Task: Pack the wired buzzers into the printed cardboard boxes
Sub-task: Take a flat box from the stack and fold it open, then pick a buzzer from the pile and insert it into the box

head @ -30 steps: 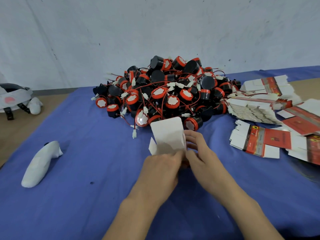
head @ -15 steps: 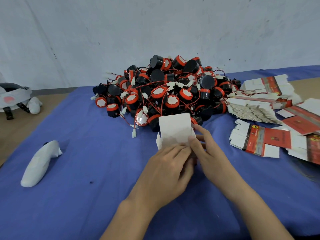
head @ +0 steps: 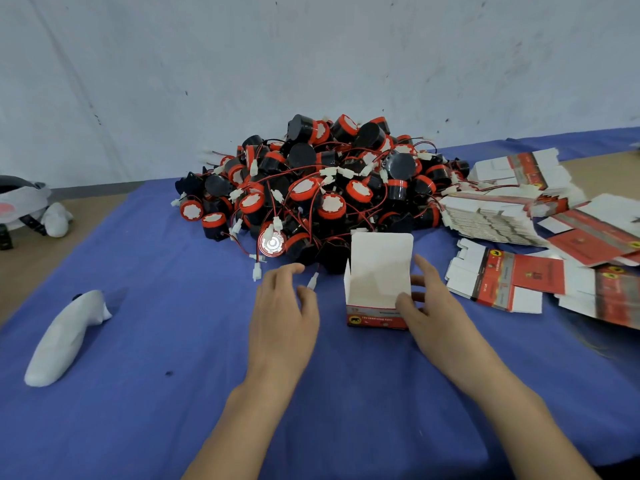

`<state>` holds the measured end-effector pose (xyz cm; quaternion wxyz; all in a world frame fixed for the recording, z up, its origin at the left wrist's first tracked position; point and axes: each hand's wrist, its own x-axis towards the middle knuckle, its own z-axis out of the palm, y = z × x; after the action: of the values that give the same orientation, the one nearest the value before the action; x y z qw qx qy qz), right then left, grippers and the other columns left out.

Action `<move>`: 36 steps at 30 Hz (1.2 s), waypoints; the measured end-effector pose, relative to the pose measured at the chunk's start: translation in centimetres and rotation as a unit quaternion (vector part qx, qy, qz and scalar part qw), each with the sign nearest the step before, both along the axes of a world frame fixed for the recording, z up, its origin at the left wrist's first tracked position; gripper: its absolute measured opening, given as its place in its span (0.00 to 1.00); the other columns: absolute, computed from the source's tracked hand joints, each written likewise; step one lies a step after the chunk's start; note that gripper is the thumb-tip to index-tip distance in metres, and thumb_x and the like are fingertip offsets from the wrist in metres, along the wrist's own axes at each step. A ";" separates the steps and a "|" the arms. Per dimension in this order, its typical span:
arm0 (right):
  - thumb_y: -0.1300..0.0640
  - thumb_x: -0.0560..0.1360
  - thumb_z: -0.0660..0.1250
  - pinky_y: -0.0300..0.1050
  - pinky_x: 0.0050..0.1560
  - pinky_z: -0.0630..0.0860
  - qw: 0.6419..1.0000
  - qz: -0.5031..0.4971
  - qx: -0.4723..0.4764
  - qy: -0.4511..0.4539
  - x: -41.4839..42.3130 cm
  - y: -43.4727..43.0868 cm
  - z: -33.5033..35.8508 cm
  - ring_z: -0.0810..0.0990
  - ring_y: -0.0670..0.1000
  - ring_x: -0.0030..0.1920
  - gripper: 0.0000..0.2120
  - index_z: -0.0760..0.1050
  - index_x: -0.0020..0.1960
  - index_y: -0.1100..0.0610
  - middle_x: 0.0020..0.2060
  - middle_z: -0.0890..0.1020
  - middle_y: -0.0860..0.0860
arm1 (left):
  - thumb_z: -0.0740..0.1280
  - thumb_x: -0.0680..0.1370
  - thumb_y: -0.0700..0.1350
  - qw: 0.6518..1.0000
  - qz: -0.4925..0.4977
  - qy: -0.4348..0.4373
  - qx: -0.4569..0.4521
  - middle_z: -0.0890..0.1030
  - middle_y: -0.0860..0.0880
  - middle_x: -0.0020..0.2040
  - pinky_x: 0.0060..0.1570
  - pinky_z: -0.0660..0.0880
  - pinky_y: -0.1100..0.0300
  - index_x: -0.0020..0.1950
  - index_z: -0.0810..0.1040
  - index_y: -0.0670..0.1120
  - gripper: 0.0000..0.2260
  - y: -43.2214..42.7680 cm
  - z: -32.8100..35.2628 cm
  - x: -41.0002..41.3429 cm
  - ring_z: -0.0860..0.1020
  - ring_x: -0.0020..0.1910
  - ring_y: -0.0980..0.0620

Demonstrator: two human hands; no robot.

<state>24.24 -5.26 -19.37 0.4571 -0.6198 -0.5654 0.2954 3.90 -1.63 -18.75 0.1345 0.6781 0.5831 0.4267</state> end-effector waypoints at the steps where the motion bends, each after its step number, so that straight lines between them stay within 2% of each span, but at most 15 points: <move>1: 0.56 0.82 0.61 0.43 0.51 0.78 1.000 0.006 -0.003 -0.002 0.1 0.0 0.0 0.81 0.42 0.49 0.27 0.59 0.74 0.33 0.46 0.81 0.36 | 0.59 0.82 0.44 1.000 0.005 0.002 -0.020 0.71 0.57 0.64 0.49 0.71 0.57 0.70 0.71 0.50 0.15 0.3 -0.1 0.0 0.74 0.59 0.54; 3: 0.56 0.83 0.61 0.38 0.50 0.78 1.000 0.021 0.001 -0.001 0.1 -0.1 0.2 0.80 0.36 0.49 0.27 0.59 0.71 0.29 0.46 0.80 0.30 | 0.58 0.83 0.45 0.998 0.015 0.011 -0.056 0.70 0.54 0.68 0.47 0.75 0.51 0.72 0.68 0.50 0.17 0.7 -0.2 0.0 0.78 0.51 0.52; 5: 0.58 0.83 0.60 0.31 0.45 0.78 0.999 0.032 0.018 0.004 -0.1 -0.3 0.6 0.80 0.37 0.48 0.31 0.59 0.57 0.17 0.46 0.79 0.28 | 0.58 0.83 0.47 0.997 0.024 0.036 -0.066 0.69 0.52 0.70 0.44 0.75 0.50 0.73 0.67 0.50 0.18 1.1 -0.3 0.1 0.79 0.46 0.50; 8: 0.59 0.83 0.60 0.27 0.42 0.76 0.999 0.033 0.026 0.005 -0.6 -0.2 1.0 0.80 0.35 0.48 0.34 0.61 0.49 0.15 0.45 0.78 0.25 | 0.59 0.84 0.49 0.995 0.029 0.075 -0.059 0.71 0.50 0.69 0.44 0.72 0.52 0.73 0.67 0.50 0.17 1.9 -0.4 0.3 0.78 0.50 0.48; 11: 0.58 0.83 0.61 0.29 0.43 0.76 0.999 0.030 0.019 0.001 -0.9 0.1 0.6 0.80 0.34 0.49 0.27 0.60 0.64 0.25 0.45 0.80 0.29 | 0.59 0.84 0.48 0.994 0.005 0.098 -0.050 0.75 0.47 0.66 0.53 0.73 0.49 0.71 0.70 0.50 0.15 2.6 -0.5 0.7 0.77 0.57 0.44; 13: 0.56 0.83 0.61 0.37 0.50 0.79 1.000 0.020 0.008 0.008 -1.2 0.3 0.4 0.81 0.40 0.50 0.26 0.58 0.76 0.37 0.47 0.80 0.35 | 0.60 0.84 0.46 0.993 -0.017 0.105 -0.043 0.76 0.46 0.65 0.57 0.71 0.47 0.70 0.72 0.50 0.15 3.1 -0.6 1.1 0.75 0.60 0.43; 15: 0.55 0.83 0.61 0.47 0.57 0.80 1.000 0.019 0.008 0.007 -1.4 0.3 0.5 0.81 0.44 0.52 0.27 0.57 0.78 0.39 0.50 0.80 0.36 | 0.60 0.83 0.44 0.995 -0.039 0.083 -0.043 0.75 0.47 0.67 0.61 0.70 0.47 0.72 0.71 0.50 0.16 3.6 -0.9 1.6 0.72 0.63 0.44; 16: 0.55 0.83 0.61 0.48 0.57 0.80 1.000 0.020 0.012 0.007 -1.4 0.3 0.6 0.81 0.44 0.54 0.27 0.57 0.76 0.34 0.50 0.80 0.36 | 0.61 0.83 0.44 0.996 -0.052 0.050 -0.043 0.75 0.47 0.68 0.63 0.70 0.47 0.73 0.70 0.50 0.18 3.8 -0.9 1.9 0.71 0.65 0.45; 18: 0.55 0.83 0.60 0.42 0.52 0.80 0.999 0.026 0.023 0.005 -1.5 0.1 0.8 0.81 0.40 0.54 0.30 0.57 0.61 0.18 0.50 0.80 0.31 | 0.62 0.83 0.44 0.996 -0.068 -0.027 -0.044 0.74 0.48 0.69 0.66 0.71 0.46 0.75 0.66 0.48 0.20 4.2 -1.0 2.5 0.71 0.69 0.47; 21: 0.56 0.83 0.60 0.38 0.48 0.79 0.999 0.026 0.024 0.006 -1.2 -0.1 1.0 0.80 0.36 0.52 0.33 0.56 0.49 0.13 0.49 0.77 0.24 | 0.62 0.83 0.41 0.996 -0.059 -0.053 -0.049 0.72 0.47 0.69 0.67 0.70 0.46 0.77 0.64 0.47 0.22 4.7 -1.1 3.2 0.70 0.69 0.47; 26: 0.55 0.83 0.60 0.34 0.45 0.78 0.999 0.030 0.033 -0.010 -0.6 -0.1 0.6 0.80 0.35 0.50 0.31 0.55 0.53 0.15 0.48 0.77 0.23 | 0.66 0.81 0.43 0.998 -0.042 -0.035 -0.037 0.76 0.48 0.60 0.59 0.74 0.46 0.67 0.74 0.45 0.14 5.1 -1.2 3.5 0.74 0.60 0.46; 30: 0.55 0.83 0.60 0.33 0.45 0.78 0.999 0.038 0.034 -0.012 -0.1 -0.3 0.6 0.80 0.35 0.50 0.31 0.55 0.54 0.15 0.48 0.78 0.24 | 0.65 0.82 0.45 0.997 -0.038 -0.050 -0.042 0.77 0.50 0.57 0.60 0.73 0.48 0.57 0.77 0.48 0.05 5.0 -1.1 3.7 0.75 0.59 0.48; 33: 0.56 0.83 0.60 0.35 0.46 0.80 0.999 0.039 0.026 -0.016 0.1 -0.4 0.9 0.80 0.34 0.51 0.33 0.56 0.53 0.14 0.49 0.78 0.25 | 0.64 0.83 0.47 0.986 -0.044 -0.152 -0.059 0.80 0.52 0.51 0.45 0.73 0.70 0.51 0.74 0.52 0.01 4.6 -0.4 3.9 0.77 0.48 0.63; 34: 0.55 0.83 0.60 0.36 0.47 0.80 0.999 0.038 0.025 -0.018 0.1 -0.4 0.9 0.80 0.34 0.52 0.32 0.55 0.53 0.14 0.50 0.78 0.25 | 0.63 0.82 0.47 0.977 -0.040 -0.201 -0.067 0.80 0.53 0.47 0.38 0.72 0.72 0.50 0.74 0.53 0.03 4.6 0.0 3.9 0.76 0.42 0.67; 36: 0.54 0.83 0.61 0.36 0.48 0.79 0.999 0.035 0.023 -0.024 0.2 -0.4 0.7 0.80 0.34 0.52 0.29 0.56 0.59 0.17 0.50 0.79 0.26 | 0.63 0.82 0.47 0.949 -0.016 -0.299 -0.095 0.79 0.55 0.43 0.34 0.71 0.68 0.48 0.75 0.53 0.04 4.5 0.9 3.5 0.76 0.37 0.64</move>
<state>24.39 -5.62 -18.63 0.4468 -0.5962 -0.6041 0.2827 7.45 2.91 -17.84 0.3732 0.5127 0.5429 0.5505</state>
